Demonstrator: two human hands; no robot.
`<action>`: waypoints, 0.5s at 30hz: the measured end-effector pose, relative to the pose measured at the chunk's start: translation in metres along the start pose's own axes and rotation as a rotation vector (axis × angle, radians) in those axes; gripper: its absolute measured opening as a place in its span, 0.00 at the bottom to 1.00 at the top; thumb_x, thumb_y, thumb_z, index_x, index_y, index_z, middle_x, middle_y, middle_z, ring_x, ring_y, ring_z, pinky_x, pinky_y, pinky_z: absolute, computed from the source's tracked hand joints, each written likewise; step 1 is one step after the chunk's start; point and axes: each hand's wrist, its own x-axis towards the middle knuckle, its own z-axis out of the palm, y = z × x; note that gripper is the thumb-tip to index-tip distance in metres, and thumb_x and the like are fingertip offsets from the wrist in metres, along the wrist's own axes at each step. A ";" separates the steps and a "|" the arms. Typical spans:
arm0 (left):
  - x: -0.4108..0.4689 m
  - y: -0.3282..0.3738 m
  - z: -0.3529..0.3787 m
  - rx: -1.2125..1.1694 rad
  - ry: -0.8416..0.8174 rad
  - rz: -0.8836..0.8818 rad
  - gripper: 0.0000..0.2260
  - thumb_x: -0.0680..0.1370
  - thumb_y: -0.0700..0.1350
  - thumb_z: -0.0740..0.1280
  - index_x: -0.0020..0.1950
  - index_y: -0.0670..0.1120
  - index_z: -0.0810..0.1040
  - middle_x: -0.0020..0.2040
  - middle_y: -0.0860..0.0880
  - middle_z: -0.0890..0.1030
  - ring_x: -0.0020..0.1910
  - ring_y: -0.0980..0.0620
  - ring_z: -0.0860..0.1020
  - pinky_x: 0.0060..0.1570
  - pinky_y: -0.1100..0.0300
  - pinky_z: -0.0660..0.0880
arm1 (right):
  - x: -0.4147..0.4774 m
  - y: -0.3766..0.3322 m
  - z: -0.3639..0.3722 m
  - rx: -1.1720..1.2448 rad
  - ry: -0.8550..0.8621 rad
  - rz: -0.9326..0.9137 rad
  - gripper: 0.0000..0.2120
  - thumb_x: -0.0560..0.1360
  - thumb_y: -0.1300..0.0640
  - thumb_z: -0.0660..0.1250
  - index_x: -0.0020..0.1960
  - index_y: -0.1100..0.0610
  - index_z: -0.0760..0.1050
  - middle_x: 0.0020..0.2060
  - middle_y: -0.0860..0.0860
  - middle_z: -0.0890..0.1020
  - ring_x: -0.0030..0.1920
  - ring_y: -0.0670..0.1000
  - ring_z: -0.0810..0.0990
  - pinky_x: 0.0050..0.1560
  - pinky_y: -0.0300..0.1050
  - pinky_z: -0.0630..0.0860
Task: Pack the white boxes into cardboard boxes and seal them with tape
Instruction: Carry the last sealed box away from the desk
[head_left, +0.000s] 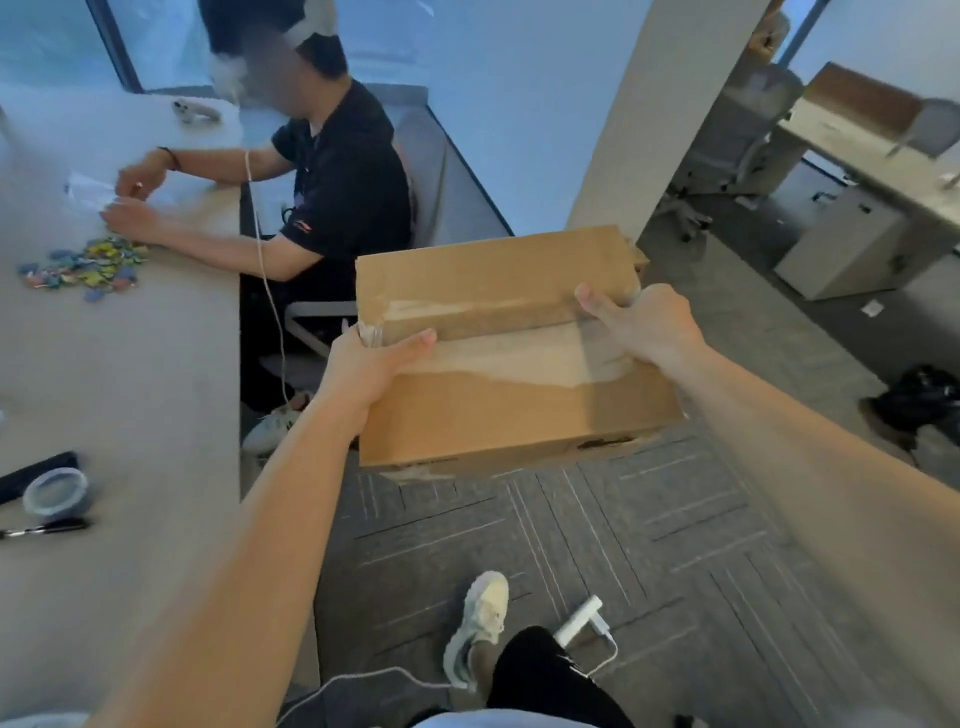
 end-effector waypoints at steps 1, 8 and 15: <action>0.009 0.001 0.015 0.017 -0.020 -0.007 0.24 0.65 0.51 0.83 0.58 0.50 0.79 0.53 0.50 0.85 0.49 0.48 0.85 0.51 0.45 0.82 | 0.010 0.012 -0.003 0.005 0.006 0.019 0.33 0.69 0.27 0.64 0.28 0.54 0.59 0.22 0.49 0.61 0.21 0.49 0.61 0.24 0.44 0.56; 0.111 0.010 0.146 0.187 -0.145 -0.047 0.19 0.69 0.54 0.79 0.57 0.50 0.82 0.50 0.49 0.86 0.47 0.48 0.85 0.45 0.50 0.83 | 0.118 0.114 -0.029 0.060 -0.008 0.154 0.31 0.72 0.29 0.63 0.29 0.55 0.61 0.24 0.50 0.64 0.25 0.51 0.66 0.27 0.45 0.59; 0.225 0.033 0.332 0.282 -0.236 -0.100 0.15 0.72 0.55 0.77 0.55 0.51 0.82 0.51 0.47 0.86 0.50 0.45 0.84 0.53 0.43 0.81 | 0.266 0.224 -0.094 0.115 0.011 0.308 0.31 0.73 0.30 0.62 0.35 0.60 0.70 0.31 0.54 0.73 0.33 0.53 0.73 0.29 0.47 0.63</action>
